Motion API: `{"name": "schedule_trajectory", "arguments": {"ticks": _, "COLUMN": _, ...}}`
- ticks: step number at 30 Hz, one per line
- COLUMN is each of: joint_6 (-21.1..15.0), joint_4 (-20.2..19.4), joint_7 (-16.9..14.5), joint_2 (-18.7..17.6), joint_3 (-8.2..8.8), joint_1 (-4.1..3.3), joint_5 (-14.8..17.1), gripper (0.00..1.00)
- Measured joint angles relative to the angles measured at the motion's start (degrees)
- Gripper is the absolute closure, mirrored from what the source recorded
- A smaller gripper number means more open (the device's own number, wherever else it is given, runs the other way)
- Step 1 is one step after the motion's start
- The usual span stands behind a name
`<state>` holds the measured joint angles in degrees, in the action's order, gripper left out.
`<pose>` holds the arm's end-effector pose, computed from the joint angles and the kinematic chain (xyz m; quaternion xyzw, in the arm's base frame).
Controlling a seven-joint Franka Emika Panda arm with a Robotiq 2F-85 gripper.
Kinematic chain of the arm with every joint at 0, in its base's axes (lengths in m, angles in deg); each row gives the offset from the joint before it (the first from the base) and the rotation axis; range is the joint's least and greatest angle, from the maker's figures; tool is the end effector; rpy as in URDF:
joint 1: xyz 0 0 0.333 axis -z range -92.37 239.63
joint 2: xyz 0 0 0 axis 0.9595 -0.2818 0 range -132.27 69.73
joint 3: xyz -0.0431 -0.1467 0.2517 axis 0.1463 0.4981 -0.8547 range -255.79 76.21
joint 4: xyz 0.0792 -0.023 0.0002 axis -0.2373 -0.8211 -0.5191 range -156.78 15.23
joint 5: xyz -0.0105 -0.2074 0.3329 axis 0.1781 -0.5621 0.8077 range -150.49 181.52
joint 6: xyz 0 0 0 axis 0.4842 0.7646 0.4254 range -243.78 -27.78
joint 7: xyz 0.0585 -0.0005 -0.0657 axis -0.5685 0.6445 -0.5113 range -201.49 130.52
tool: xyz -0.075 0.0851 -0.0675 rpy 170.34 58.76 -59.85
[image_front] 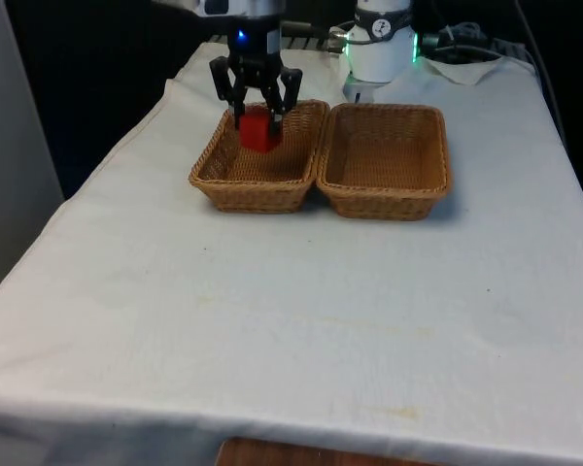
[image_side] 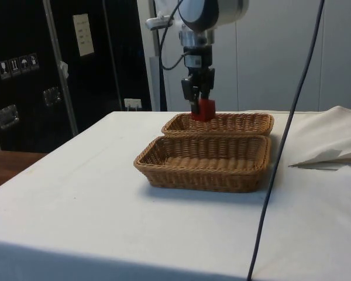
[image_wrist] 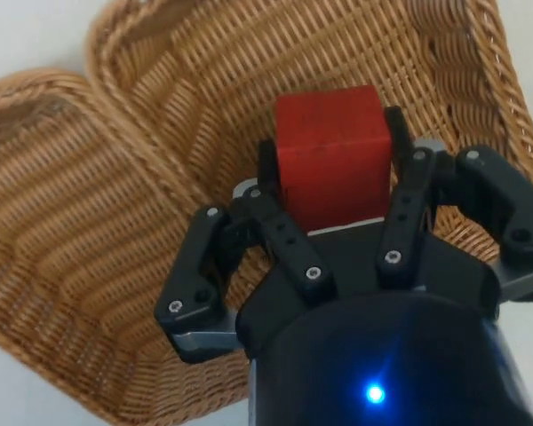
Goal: Pick up the red cube and place it into the right basket.
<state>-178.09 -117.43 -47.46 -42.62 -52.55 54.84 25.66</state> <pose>0.4786 -0.1710 0.2150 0.9916 -0.1240 0.0312 0.0207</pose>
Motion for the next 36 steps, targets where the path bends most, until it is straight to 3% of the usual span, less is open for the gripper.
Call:
{"name": "schedule_trajectory", "arguments": {"ticks": 13, "joint_6": -6.47, "joint_4": -4.53, "joint_7": -2.75, "joint_2": -0.34, "joint_3": -0.34, "joint_1": 0.0, "joint_5": 3.61, "gripper": 0.93}}
{"name": "schedule_trajectory", "arguments": {"ticks": 20, "joint_6": -7.05, "joint_4": -4.7, "joint_7": -3.95, "joint_2": -1.32, "joint_3": -0.63, "joint_1": 0.0, "joint_5": 5.67, "gripper": 0.93}}
{"name": "schedule_trajectory", "arguments": {"ticks": 23, "joint_6": -6.99, "joint_4": -4.7, "joint_7": -4.35, "joint_2": -1.55, "joint_3": -0.69, "joint_1": 0.0, "joint_5": 6.25, "gripper": 0.76}}
{"name": "schedule_trajectory", "arguments": {"ticks": 24, "joint_6": -6.93, "joint_4": -4.7, "joint_7": -4.47, "joint_2": -1.55, "joint_3": -0.69, "joint_1": 0.0, "joint_5": 6.42, "gripper": 0.67}}
{"name": "schedule_trajectory", "arguments": {"ticks": 25, "joint_6": -6.82, "joint_4": -4.7, "joint_7": -4.53, "joint_2": -1.55, "joint_3": -0.69, "joint_1": 0.0, "joint_5": 6.47, "gripper": 0.48}}
{"name": "schedule_trajectory", "arguments": {"ticks": 26, "joint_6": -6.82, "joint_4": -4.7, "joint_7": -4.53, "joint_2": -1.55, "joint_3": -0.69, "joint_1": 0.0, "joint_5": 6.47, "gripper": 0.39}}
{"name": "schedule_trajectory", "arguments": {"ticks": 27, "joint_6": -6.76, "joint_4": -4.7, "joint_7": -4.53, "joint_2": -1.55, "joint_3": -0.69, "joint_1": 0.0, "joint_5": 6.53, "gripper": 0.39}}
{"name": "schedule_trajectory", "arguments": {"ticks": 30, "joint_6": -6.59, "joint_4": -4.64, "joint_7": -4.58, "joint_2": -1.55, "joint_3": -0.69, "joint_1": 0.0, "joint_5": 6.53, "gripper": 0.05}}
{"name": "schedule_trajectory", "arguments": {"ticks": 31, "joint_6": -6.53, "joint_4": -4.64, "joint_7": -4.58, "joint_2": -1.55, "joint_3": -0.69, "joint_1": 0.0, "joint_5": 6.53, "gripper": 0.0}}
{"name": "schedule_trajectory", "arguments": {"ticks": 36, "joint_6": -6.36, "joint_4": -4.64, "joint_7": -4.58, "joint_2": -1.55, "joint_3": -0.69, "joint_1": 0.0, "joint_5": 6.53, "gripper": 0.0}}
